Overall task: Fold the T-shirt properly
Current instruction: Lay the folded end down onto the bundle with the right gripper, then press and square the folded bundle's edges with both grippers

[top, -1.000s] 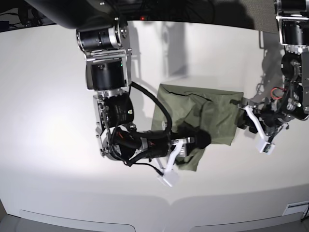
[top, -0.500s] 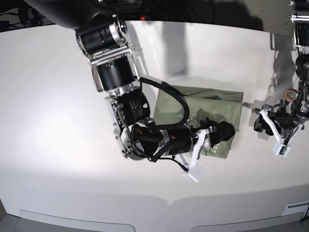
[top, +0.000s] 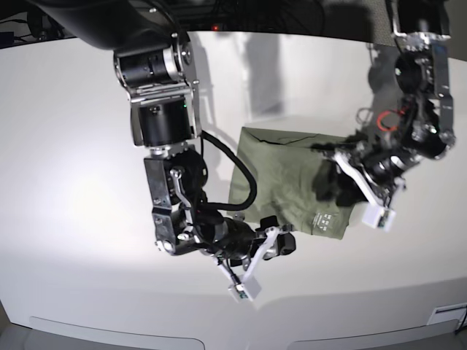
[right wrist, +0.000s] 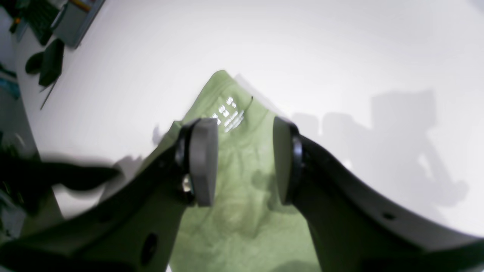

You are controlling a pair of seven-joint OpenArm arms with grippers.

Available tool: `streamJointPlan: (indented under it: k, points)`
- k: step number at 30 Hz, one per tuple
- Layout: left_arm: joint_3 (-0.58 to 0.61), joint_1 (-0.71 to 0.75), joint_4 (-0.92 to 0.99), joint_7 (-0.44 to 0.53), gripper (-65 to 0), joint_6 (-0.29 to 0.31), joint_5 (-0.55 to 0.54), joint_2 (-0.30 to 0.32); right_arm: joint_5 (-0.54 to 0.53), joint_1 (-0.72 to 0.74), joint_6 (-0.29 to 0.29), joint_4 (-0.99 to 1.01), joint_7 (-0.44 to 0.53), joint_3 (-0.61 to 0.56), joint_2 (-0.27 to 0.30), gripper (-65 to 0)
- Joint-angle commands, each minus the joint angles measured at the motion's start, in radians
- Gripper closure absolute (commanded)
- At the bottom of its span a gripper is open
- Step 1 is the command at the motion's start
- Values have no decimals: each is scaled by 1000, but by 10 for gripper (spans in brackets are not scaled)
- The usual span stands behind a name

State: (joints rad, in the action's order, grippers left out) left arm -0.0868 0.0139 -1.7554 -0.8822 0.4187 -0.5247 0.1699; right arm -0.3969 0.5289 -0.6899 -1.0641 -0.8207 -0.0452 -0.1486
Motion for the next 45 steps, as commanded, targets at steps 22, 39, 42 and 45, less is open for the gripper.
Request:
streamJointPlan:
  k: [22, 39, 42, 45]
  points:
    - [-4, 13, 358, 254, -258, 0, 291, -89, 19, -62, -8, 178, 35, -223, 179, -246]
    - [-4, -48, 359, 256, -258, 12, 262, 75, -172, -407, -8, -188, -129, -294, 264, -246]
    - [-4, -51, 359, 255, -258, 68, 217, 74, -173, -455, -8, -256, -130, -337, 267, -246]
    - [-4, -53, 359, 255, -258, 87, 188, 74, -184, -475, -8, -291, -127, -372, 267, -246]
